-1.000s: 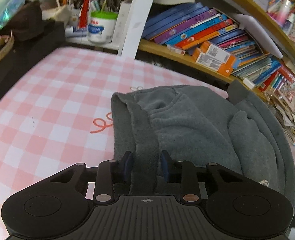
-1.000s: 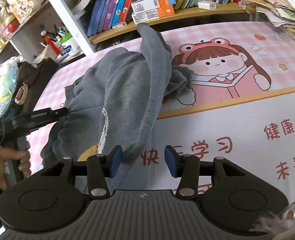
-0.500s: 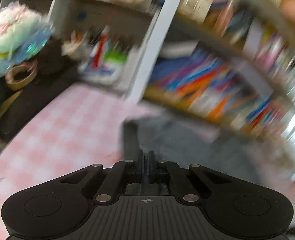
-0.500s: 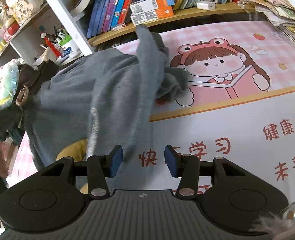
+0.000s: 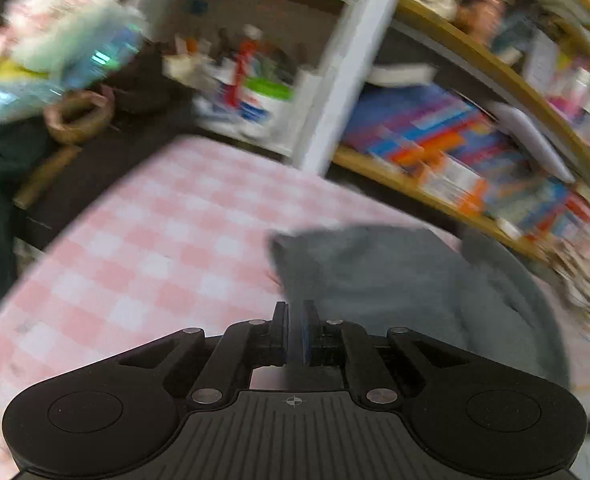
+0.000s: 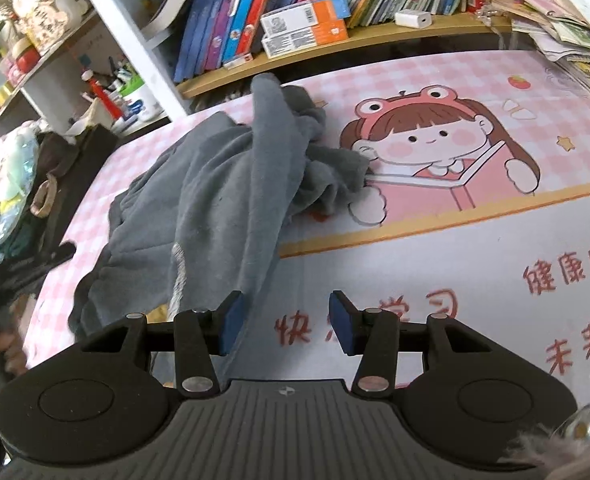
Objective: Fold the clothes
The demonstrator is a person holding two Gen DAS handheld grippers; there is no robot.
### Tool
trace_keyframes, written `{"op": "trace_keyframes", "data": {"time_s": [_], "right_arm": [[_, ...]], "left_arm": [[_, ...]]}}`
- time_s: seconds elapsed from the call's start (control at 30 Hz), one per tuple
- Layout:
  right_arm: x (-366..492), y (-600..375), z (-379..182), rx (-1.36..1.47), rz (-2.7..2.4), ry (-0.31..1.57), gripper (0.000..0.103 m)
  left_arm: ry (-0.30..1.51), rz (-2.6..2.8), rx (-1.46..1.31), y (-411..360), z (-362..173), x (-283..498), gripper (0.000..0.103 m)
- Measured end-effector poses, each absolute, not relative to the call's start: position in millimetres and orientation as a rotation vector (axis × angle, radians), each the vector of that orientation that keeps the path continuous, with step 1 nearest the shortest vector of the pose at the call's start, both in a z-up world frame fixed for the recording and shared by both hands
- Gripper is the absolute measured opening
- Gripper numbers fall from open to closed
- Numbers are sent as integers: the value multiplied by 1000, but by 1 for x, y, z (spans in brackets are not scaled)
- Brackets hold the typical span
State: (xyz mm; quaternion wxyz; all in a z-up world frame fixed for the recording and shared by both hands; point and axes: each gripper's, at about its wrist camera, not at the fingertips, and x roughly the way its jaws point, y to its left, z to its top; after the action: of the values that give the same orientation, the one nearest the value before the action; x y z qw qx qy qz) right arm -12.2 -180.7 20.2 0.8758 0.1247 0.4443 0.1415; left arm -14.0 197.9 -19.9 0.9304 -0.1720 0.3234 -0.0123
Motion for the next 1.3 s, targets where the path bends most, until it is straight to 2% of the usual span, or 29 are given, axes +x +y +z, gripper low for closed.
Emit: {"op": "trace_keyframes", "data": {"time_s": [0.17,0.33,0.63,0.7,0.73,0.77,0.83,1.0,1.17,1.3], "right_arm": [[25,-163,38,138,302,835,46],[79,-128,51,-51,299,763,50],[135,-97,28,-182,268,834,47],[137,-101,22,-161,253,857,39],[137,-104,19,-150,249,867,24],[135,-106,18,-139,251,872,11],[130,-114,17,-119,248,862,8],[98,-158,32,-5,167,797,6],[10,-249,56,249,-56,714,6],[-66,-312,28,374,-288,814,6]], "left_arm": [[770,-71,-313,181,-38,-11,8],[795,-42,-350,189,-42,-13,10],[804,6,-378,197,-40,-37,8],[804,10,-384,199,-40,-40,8],[803,12,-384,199,-40,-42,8],[804,13,-382,199,-39,-43,8],[809,12,-374,198,-38,-41,8],[813,-3,-346,197,-38,-40,8],[813,-13,-339,197,-38,-40,8],[822,-24,-303,194,-37,-38,8]]}}
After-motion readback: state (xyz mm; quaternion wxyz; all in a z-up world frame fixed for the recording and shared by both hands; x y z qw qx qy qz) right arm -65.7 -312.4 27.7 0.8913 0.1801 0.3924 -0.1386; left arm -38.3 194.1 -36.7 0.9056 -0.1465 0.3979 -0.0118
